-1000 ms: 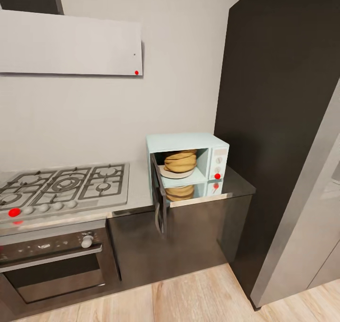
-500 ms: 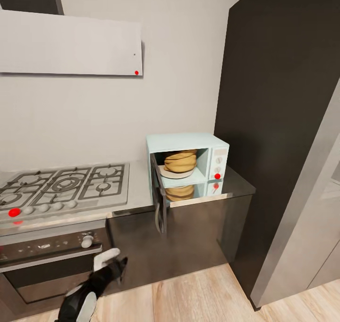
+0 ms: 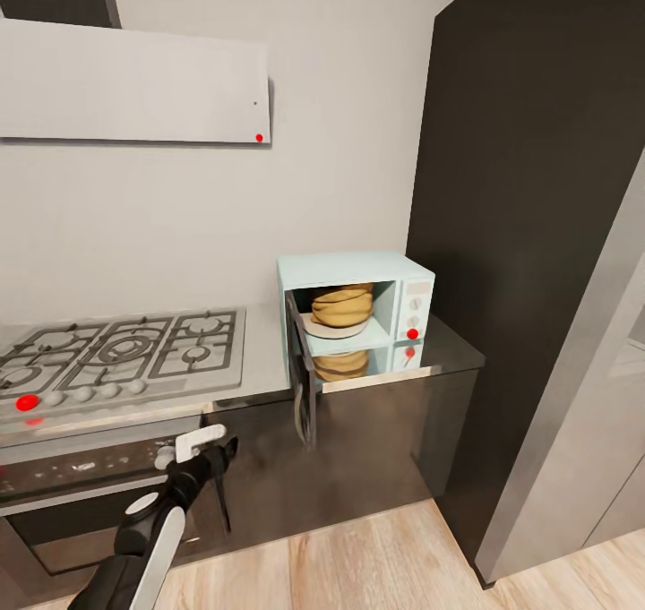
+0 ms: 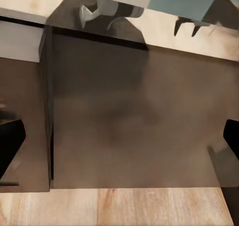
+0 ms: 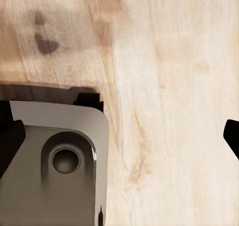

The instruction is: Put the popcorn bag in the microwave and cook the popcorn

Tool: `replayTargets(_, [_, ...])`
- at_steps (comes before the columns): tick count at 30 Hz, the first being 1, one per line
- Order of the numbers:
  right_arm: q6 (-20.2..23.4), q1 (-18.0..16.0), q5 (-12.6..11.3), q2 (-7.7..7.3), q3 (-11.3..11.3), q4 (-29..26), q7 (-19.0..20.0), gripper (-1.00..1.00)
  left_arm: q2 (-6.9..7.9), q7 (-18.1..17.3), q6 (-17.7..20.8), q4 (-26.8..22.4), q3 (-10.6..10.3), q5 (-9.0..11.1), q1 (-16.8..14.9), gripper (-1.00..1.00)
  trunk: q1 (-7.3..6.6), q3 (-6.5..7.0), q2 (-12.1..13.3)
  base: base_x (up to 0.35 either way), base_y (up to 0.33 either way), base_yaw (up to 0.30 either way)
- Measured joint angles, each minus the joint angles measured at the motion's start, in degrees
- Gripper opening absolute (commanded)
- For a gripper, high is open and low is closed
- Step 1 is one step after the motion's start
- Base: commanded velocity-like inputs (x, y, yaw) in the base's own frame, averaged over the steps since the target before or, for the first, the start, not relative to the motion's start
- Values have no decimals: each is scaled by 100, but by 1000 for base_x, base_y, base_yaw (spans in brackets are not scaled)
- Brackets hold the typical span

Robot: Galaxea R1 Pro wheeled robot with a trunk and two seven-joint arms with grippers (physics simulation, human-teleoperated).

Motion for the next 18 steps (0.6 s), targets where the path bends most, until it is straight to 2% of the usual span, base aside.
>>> replayTargets(5, [-2,0,0,-8,0,0,-1,100,-4,-2,0,6,-13,-1,0,100,0,0,0,0,0,0])
replayTargets(8, [52,0,-6,-10,-8,2,-13,100,-97,2,10,2,-21,0,0,100,0,0,0,0,0,15])
replayTargets(13, [73,-1,-6,-8,-16,3,-50,100,-233,3,12,1,-33,2,0,100,0,0,0,7,0,215])
replayTargets(15, [74,-1,-3,-4,-14,4,-53,100,-254,-6,13,8,-110,-16,1,100,-1,0,0,99,0,261])
replayTargets(18, [74,-2,-1,-2,-10,4,-51,100,-259,-11,-4,27,-465,-100,1,100,-2,0,-1,236,0,202])
